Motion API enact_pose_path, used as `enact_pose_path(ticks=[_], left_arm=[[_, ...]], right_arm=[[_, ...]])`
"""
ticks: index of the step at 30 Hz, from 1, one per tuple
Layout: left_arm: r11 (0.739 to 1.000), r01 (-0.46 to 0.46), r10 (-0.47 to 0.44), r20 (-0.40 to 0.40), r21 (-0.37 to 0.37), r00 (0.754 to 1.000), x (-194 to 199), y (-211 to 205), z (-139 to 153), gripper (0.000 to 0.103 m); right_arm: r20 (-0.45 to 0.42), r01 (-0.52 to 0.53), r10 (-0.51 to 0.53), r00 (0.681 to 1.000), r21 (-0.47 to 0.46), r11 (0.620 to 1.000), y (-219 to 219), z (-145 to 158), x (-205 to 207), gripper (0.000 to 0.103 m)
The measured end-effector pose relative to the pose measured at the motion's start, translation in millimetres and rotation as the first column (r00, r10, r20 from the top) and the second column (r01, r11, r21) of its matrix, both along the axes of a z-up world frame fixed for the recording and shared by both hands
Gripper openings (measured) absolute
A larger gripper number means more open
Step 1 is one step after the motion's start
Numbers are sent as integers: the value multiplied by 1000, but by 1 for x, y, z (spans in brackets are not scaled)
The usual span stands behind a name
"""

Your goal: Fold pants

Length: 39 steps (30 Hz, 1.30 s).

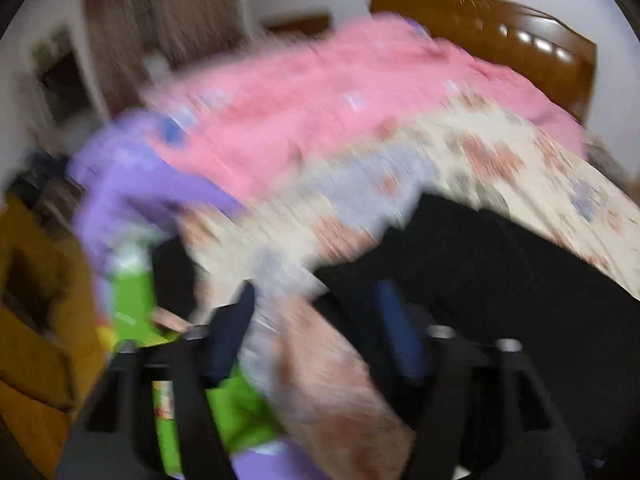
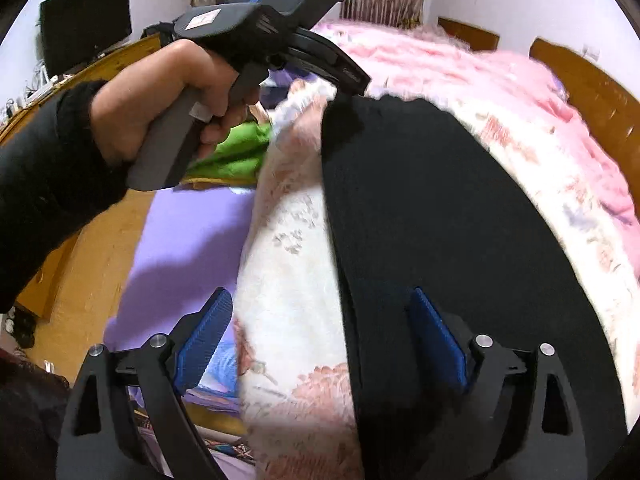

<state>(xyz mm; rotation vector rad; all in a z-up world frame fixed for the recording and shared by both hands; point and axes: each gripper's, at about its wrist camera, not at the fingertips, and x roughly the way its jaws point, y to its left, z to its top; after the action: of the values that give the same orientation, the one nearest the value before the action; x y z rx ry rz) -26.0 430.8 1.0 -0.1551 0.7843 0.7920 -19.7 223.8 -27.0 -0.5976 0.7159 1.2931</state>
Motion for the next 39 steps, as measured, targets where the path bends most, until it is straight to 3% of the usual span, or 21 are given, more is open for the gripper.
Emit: enact_pose_path(ticks=[3,5,9,10,11,12,16,17,20,21,22,25,26,28,29,31,32,33,35,37,39], left_arm=[[990,128,-132,76,59,988,-1,-32,32,83],[961,269,-274,97,56,957,10,-65,41,97],[858,512,-513,27,39,858,53,-136,21,98],[847,531,-532,11,33,847,60,-145,14,98],[825,564,-564,-7,-1,825,72,-156,0,98],[820,572,-572,-18,-17,820,77,-162,-9,98],[837,546,-547,-122,-46,828,84,-163,-56,100],[835,547,-549,-60,-57,833,78,-156,-60,102],[837,529,-537,-20,-138,844,79,-141,-65,102],[839,529,-537,-35,-130,843,81,-142,-64,102],[841,527,-535,-54,-119,843,80,-145,-64,102],[881,473,-466,-169,-4,868,79,-166,-44,101],[870,489,-473,-168,65,865,74,-181,-30,101],[838,538,-526,-127,96,841,67,-208,-8,101],[809,583,-578,-78,75,812,65,-228,2,101],[737,675,-675,-31,14,737,72,-264,4,101],[680,733,-733,-28,-27,679,80,-287,-2,101],[642,765,-767,-36,-51,641,85,-305,-9,101],[601,795,-799,-83,-82,596,97,-337,-32,101],[604,791,-795,-138,-97,590,105,-350,-54,102],[615,780,-789,-90,-114,608,104,-345,-56,102]], right_arm=[[-19,135,-134,991,54,989,-31,17,27,86],[-15,241,-241,970,62,968,-53,20,51,88],[9,501,-502,865,21,865,-105,17,118,88],[20,560,-560,828,10,829,-119,15,136,88],[31,593,-593,805,-3,805,-128,12,149,88],[52,618,-616,786,-21,786,-136,9,159,88],[123,688,-677,726,-116,716,-163,-18,191,88],[97,692,-685,722,-108,714,-170,-22,197,92],[21,726,-726,688,-58,686,-194,-27,206,92],[59,761,-758,649,-56,647,-200,-24,208,92],[73,776,-772,631,-60,628,-205,-21,209,92],[64,795,-793,606,-25,606,-241,-3,191,92],[62,799,-797,601,-23,601,-255,1,184,92],[85,824,-819,567,-52,565,-288,0,169,92],[96,834,-829,551,-67,547,-298,-2,170,92],[113,869,-862,494,-111,483,-329,-11,164,92],[111,876,-871,479,-119,467,-339,-12,159,92],[112,885,-881,461,-130,446,-351,-14,157,92],[70,894,-898,434,-154,420,-377,-18,154,92],[18,898,-908,418,-158,410,-397,-19,153,92],[53,908,-916,397,-169,384,-411,-20,148,92]])
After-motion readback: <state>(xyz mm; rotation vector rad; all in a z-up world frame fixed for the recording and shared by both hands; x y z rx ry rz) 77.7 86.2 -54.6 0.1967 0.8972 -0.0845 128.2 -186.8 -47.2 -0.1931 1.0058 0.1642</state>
